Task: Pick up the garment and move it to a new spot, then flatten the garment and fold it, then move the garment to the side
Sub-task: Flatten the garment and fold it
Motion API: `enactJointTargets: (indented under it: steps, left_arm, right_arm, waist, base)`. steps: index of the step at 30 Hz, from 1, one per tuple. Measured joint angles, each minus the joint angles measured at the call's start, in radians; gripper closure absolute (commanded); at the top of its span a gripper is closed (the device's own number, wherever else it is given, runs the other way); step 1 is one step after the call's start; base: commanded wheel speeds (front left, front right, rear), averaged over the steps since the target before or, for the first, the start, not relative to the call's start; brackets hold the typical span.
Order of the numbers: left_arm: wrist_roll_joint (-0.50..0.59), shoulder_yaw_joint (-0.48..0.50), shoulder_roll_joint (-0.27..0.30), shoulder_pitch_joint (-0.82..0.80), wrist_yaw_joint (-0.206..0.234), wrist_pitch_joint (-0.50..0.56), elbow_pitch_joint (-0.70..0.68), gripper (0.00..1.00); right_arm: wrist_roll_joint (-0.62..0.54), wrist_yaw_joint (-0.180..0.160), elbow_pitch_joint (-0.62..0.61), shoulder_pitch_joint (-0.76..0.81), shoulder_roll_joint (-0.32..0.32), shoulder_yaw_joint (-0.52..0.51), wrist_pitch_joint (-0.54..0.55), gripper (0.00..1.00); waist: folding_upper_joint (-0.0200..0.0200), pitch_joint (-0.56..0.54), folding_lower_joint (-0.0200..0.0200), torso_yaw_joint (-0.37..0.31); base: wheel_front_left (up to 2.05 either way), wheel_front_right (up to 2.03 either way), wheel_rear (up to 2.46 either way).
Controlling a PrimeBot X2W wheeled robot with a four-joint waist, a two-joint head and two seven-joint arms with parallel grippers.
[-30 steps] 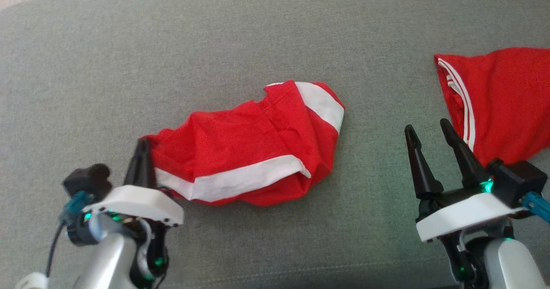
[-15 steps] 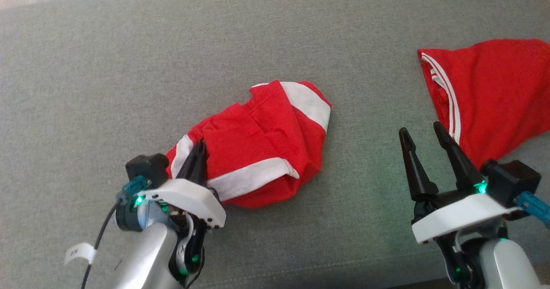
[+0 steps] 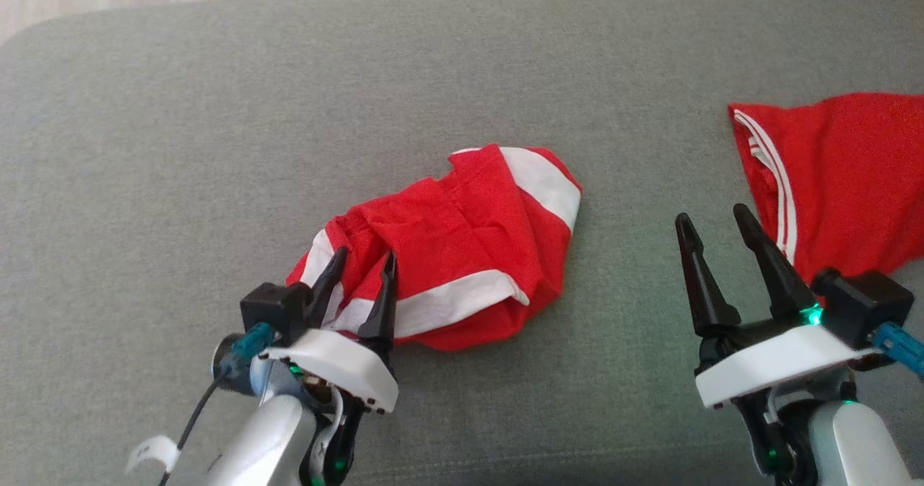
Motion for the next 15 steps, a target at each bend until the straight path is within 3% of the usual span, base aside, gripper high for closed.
enactJointTargets:
  steps: [4, 7, 15]
  left_arm:
    - [0.051, -0.004, 0.029, 0.018, 0.011, -0.029, -0.077, 0.00]
    - [0.079, 0.010, 0.058, 0.030, 0.042, -0.038, -0.144, 0.00]
    - [0.091, 0.128, 0.150, 0.108, 0.121, -0.039, -0.243, 0.00]
  right_arm:
    - [-0.007, 0.000, -0.004, 0.000, -0.003, 0.002, 0.000, 0.00]
    - [-0.009, 0.000, -0.005, 0.000, -0.006, 0.004, 0.000, 0.00]
    - [-0.018, 0.000, -0.010, 0.003, -0.011, 0.004, 0.001, 0.00]
  waist:
    - [0.0000, -0.016, 0.0000, 0.023]
    - [0.0000, -0.027, 0.0000, 0.038]
    - [0.0000, -0.056, 0.0000, 0.075]
  base:
    - [0.00, 0.00, 0.00]
    - [0.00, 0.00, 0.00]
    - [0.00, 0.00, 0.00]
